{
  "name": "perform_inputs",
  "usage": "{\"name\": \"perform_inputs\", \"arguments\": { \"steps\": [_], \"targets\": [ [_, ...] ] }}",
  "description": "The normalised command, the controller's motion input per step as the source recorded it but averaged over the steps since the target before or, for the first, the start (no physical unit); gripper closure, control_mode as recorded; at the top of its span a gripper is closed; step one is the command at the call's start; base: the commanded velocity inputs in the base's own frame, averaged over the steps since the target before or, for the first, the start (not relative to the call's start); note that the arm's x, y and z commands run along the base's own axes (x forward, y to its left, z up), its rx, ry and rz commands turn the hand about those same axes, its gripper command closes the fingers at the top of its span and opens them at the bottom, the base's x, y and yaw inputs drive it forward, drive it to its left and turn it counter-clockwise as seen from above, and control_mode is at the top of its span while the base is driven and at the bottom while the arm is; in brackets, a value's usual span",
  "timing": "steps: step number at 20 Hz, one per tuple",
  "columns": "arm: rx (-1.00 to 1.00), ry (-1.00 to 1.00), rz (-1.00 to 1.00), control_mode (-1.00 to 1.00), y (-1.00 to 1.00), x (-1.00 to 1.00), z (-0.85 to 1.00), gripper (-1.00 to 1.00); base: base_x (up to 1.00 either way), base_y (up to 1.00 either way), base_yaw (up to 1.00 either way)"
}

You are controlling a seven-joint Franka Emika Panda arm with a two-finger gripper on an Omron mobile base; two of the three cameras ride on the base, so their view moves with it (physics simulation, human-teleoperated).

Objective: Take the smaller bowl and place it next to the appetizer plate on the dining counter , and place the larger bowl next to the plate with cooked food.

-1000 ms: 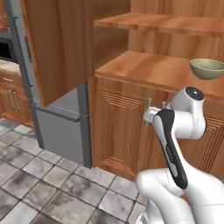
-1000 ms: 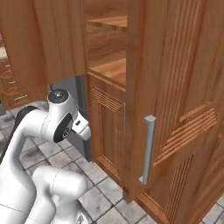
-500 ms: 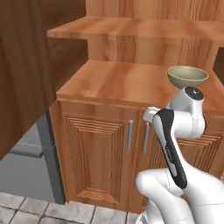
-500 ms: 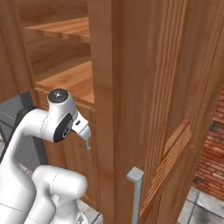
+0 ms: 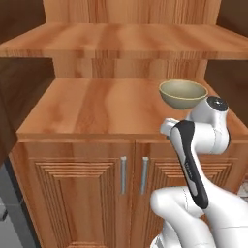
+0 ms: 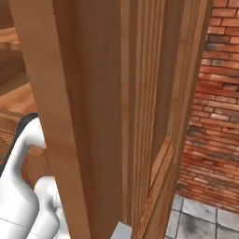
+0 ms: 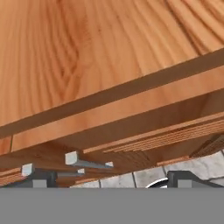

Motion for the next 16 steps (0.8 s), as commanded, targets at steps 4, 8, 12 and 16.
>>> {"name": "perform_inputs", "arguments": {
  "steps": [4, 8, 12, 16],
  "targets": [
    [0.00, 0.00, 0.00, 1.00, 0.00, 0.00, 0.00, -1.00, 0.70, 0.05, -0.29],
    [0.00, 0.00, 0.00, 1.00, 0.00, 0.00, 0.00, -1.00, 0.47, 0.08, -0.34],
    [0.00, 0.00, 0.00, 1.00, 0.00, 0.00, 0.00, -1.00, 0.44, 0.04, -0.40],
    [0.00, 0.00, 0.00, 1.00, 0.00, 0.00, 0.00, -1.00, 0.33, 0.06, -0.40]
  ]
}}
